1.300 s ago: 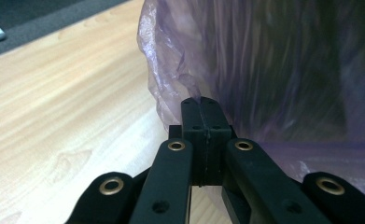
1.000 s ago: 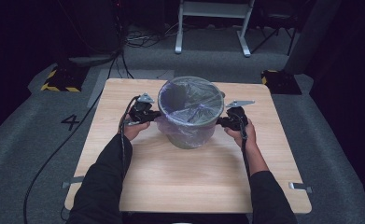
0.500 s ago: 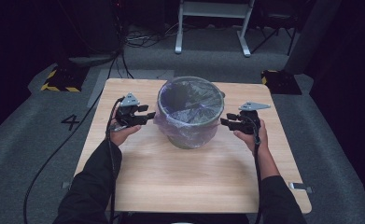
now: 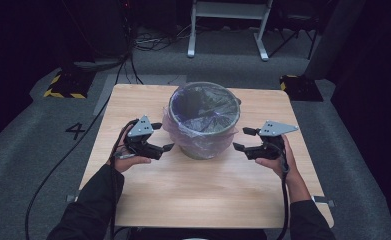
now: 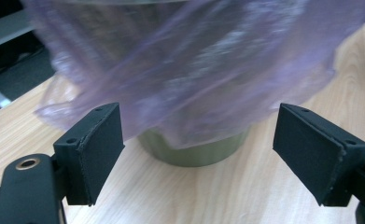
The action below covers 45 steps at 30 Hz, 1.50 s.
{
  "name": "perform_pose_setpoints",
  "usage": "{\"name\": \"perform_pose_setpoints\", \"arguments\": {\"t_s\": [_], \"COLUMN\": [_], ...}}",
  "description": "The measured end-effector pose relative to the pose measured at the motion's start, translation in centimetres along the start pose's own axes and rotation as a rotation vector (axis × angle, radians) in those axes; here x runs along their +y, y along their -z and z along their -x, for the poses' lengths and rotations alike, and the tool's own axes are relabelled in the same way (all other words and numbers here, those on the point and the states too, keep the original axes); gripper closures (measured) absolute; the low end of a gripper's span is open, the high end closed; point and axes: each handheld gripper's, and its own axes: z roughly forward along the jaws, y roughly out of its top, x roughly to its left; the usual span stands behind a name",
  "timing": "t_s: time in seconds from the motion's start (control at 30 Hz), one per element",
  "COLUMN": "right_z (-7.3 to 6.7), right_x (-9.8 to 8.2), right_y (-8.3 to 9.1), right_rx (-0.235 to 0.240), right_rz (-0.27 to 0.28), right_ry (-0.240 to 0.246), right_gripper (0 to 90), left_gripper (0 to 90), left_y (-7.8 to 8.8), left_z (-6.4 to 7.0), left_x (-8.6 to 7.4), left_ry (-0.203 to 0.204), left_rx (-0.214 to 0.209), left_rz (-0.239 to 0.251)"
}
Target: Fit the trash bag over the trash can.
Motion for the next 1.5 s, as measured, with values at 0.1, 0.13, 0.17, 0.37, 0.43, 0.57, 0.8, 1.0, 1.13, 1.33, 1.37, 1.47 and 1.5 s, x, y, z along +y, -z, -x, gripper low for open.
{"name": "perform_pose_setpoints", "arguments": {"t_s": [0.1,0.13,0.17,0.37,0.43,0.57,0.8,1.0,1.13,1.33,1.37,1.47,1.5], "right_z": [-1.1,-1.3,-1.5,-2.3,-2.3,-2.2,-1.8,-1.3,-0.6,0.0,0.1,0.4,0.5], "right_x": [0.2,0.2,0.2,-0.3,-0.6,-1.0,-2.2,-3.4,-3.9,-4.2,-4.3,-4.4,-4.3], "right_y": [-0.9,-1.3,-1.6,-3.3,-3.7,-3.9,-5.2,-5.1,-3.7,-1.8,-1.5,-0.7,-0.4], "right_rx": [-0.005,-0.001,0.007,0.037,0.039,0.029,0.031,0.014,0.003,-0.007,-0.004,-0.005,-0.018], "right_rz": [-0.021,-0.027,-0.035,-0.064,-0.076,-0.081,-0.117,-0.133,-0.112,-0.048,-0.04,-0.019,-0.023], "right_ry": [0.041,0.053,0.058,0.106,0.112,0.1,0.054,0.018,-0.02,-0.081,-0.088,-0.098,-0.104], "right_gripper": [30.5,32.4,34.9,64.3,72.1,85.4,90.0,90.0,83.3,58.6,57.5,47.2,43.6], "left_gripper": [29.2,33.6,38.9,73.4,81.8,89.8,89.4,35.4,15.5,15.4,15.3,15.4,15.5], "left_y": [-0.6,-0.8,-1.1,-2.4,-2.8,-3.7,-5.4,-4.9,-2.7,0.4,0.6,0.6,0.6], "left_z": [0.2,0.2,0.3,0.1,0.1,0.3,0.4,0.6,1.1,2.0,2.2,3.0,3.1], "left_x": [0.2,0.3,0.2,-0.3,-0.6,-1.3,-3.1,-4.1,-4.2,-3.9,-4.2,-5.1,-5.4], "left_ry": [-0.007,-0.011,-0.017,-0.044,-0.047,-0.058,-0.04,-0.003,0.015,0.042,0.037,0.015,0.015], "left_rx": [0.018,0.024,0.029,0.015,0.003,-0.018,-0.016,0.033,0.019,-0.022,-0.025,0.001,-0.002], "left_rz": [-0.01,-0.018,-0.028,-0.058,-0.062,-0.097,-0.166,-0.186,-0.123,-0.066,-0.073,-0.129,-0.136]}}
